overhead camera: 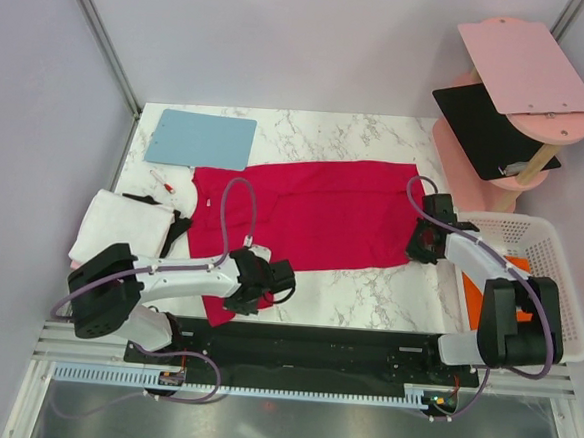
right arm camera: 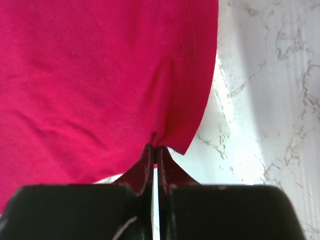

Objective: Fold and stack the t-shirts
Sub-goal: Grap the side of the flattened tshirt closest away from the robot with both arms, then fold the other side of the tshirt into a rectangle

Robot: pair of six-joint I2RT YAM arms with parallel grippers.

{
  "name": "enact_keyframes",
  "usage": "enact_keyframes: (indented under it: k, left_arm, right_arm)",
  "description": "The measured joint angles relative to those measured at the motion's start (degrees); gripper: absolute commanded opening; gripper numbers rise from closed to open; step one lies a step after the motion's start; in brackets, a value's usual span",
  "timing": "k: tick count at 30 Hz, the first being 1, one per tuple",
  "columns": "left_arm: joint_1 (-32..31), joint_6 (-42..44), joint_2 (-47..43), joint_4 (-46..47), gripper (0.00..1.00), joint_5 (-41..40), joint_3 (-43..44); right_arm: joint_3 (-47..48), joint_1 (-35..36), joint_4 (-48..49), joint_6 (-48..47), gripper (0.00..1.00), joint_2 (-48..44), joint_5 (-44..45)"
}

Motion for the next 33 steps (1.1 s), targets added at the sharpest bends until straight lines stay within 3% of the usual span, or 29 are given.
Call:
enact_keyframes:
  k: [14,21,33]
  left_arm:
    - [3.54,-1.62,1.18,-11.89,0.02,-10.51,16.31]
    - [11.41,1.29,1.66,-13.40,0.02,-14.53,22.25]
    - [22.01,13.64,9.73,-9.73,0.02,-19.10,32.37]
  right_arm:
    - [5.75,0.02,-3.87,-0.87,0.00,-4.85,-0.55]
    - [10.45,0.02,-3.26,-1.03,0.00,-0.57,-0.42]
    - [17.35,-0.35,0.11,-1.64,0.00,13.29,1.07]
